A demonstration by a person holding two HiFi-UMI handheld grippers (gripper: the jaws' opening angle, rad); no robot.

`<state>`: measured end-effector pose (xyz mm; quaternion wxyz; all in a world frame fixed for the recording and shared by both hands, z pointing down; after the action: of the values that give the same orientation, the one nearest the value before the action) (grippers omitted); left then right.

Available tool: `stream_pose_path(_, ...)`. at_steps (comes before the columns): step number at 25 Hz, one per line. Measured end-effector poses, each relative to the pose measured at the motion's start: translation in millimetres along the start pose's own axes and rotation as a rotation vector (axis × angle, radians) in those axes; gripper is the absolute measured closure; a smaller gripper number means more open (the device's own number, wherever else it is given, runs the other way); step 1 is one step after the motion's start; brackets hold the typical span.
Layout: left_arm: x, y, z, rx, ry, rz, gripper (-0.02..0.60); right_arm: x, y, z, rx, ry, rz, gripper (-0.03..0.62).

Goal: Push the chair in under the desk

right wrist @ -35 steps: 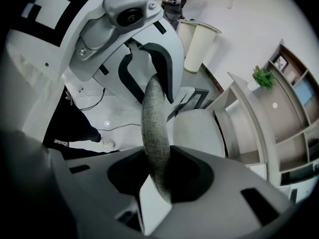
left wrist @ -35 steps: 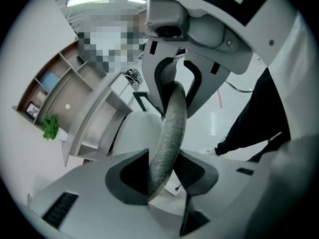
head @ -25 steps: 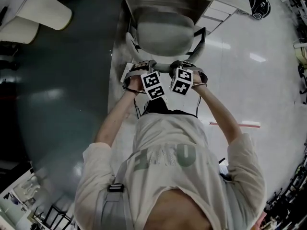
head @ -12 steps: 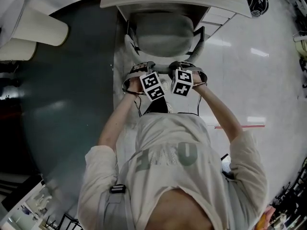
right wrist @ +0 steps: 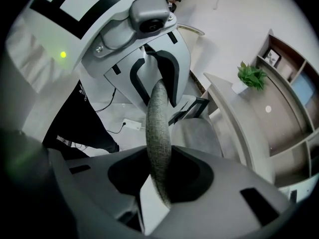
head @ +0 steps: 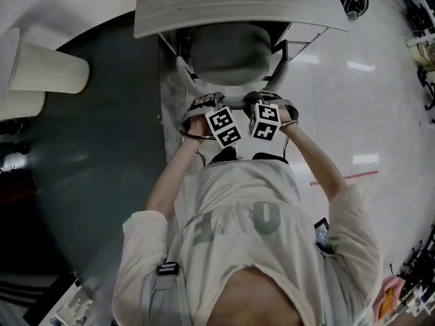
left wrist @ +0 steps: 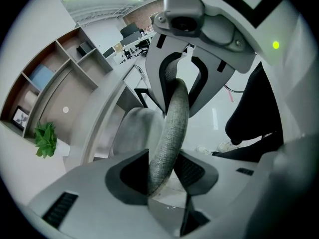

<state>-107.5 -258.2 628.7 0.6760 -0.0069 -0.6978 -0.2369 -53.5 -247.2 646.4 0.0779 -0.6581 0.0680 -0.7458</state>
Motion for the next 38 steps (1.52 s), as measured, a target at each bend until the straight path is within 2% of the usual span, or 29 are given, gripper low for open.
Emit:
stream_pose_path(7,13.6,-17.9,-19.9,-0.004,0.005,0.001,0.420,9.7,27.4,12.3,0.010,-0.042,0.006,0.491)
stream_pose_path(14,23.7,-45.2,-33.9,-0.053,-0.032,-0.006,0.420,18.2,56.7,16.1,-0.019,-0.022,0.006,0.491)
stream_pose_path(21,24.0,-62.0,-47.6,-0.108,-0.062,-0.005,0.416,14.8,77.9,22.0,-0.088,0.009,-0.016,0.491)
stream_pose_path(27,32.0,-68.2,-60.0,-0.132,-0.070,-0.003,0.416,22.0,90.6,31.9,-0.107,0.006,-0.011,0.491)
stream_pose_path(35,35.2,-75.1,-79.0,-0.127,-0.056,0.007,0.416,26.2,110.4,48.6,-0.100,-0.005,0.024,0.490)
stream_pose_path(38,35.1,-74.8,-81.0,-0.131,-0.058,0.014,0.416,24.0,109.1,48.8,-0.102,0.002,0.010,0.488)
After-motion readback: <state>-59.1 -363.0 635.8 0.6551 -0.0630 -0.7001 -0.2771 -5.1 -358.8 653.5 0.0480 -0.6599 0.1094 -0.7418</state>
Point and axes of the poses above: the fingertips, and each gripper's own axes: x forward along the fingers, y to its right, z out of its underside, the point moved 1 cm from there along -x, backward along the fingers, and after that the axes turned 15 degrees about -y, right-handed, at the moved point
